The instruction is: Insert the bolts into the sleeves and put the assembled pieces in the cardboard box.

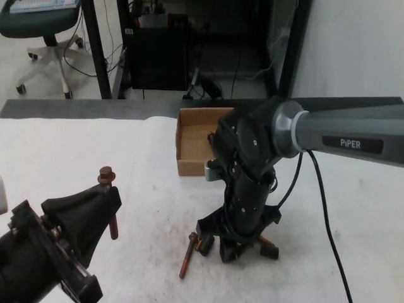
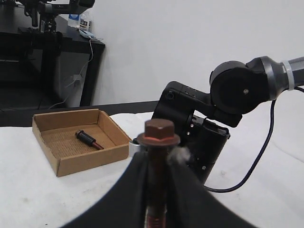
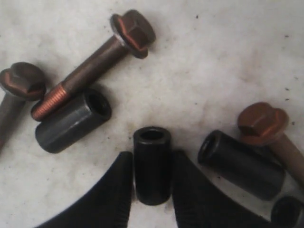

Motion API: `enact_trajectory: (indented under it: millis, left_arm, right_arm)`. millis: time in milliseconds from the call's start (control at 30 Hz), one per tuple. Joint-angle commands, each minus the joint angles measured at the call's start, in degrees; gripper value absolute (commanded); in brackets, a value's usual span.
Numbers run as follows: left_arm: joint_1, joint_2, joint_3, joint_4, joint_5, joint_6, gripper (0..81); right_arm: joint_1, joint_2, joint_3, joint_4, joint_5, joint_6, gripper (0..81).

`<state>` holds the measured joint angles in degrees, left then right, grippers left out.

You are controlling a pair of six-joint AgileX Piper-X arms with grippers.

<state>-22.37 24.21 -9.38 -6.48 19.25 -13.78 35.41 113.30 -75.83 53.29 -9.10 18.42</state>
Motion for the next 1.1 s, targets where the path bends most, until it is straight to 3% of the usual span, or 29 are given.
enact_trajectory:
  millis: [0, 133, 233, 500, 667, 800, 900, 1067]
  left_arm:
    - [0.18, 0.13, -0.21, -0.61, -0.32, 0.32, 0.2]
    - [0.18, 0.13, -0.21, -0.61, -0.32, 0.32, 0.2]
    - [0.18, 0.13, -0.21, -0.61, -0.32, 0.32, 0.2]
    - [0.18, 0.13, -0.21, -4.34, -0.3, -2.47, 0.2]
    - [0.18, 0.13, -0.21, -18.24, -3.15, -10.82, 0.2]
    - [0.18, 0.9, -0.21, -26.32, -5.4, -18.67, 0.2]
    - [0.18, 3.34, -0.21, -29.34, -2.75, -25.43, 0.2]
    - [0.18, 11.66, -3.28, -34.57, 8.7, -26.6, 0.2]
  right_arm:
    - [0.2, 1.07, 0.12, 0.71, 0.19, 0.01, 27.5]
    - [0.2, 1.6, 0.12, 0.67, -0.03, -2.56, 22.4]
    - [0.2, 1.46, 0.02, 1.13, -0.31, -5.71, 1.2]
    - [0.0, -6.2, -1.74, 1.66, -4.87, -9.3, 0.8]
    - [0.0, -18.69, -1.78, -1.46, 0.09, -14.4, 0.8]
    - [-0.14, -30.02, 0.35, -9.67, -0.32, -14.61, 0.8]
    - [-0.13, -38.04, 6.48, -20.61, -8.18, -11.79, 0.8]
    - [1.13, -48.93, 23.34, -40.65, -25.81, -7.81, 0.8]
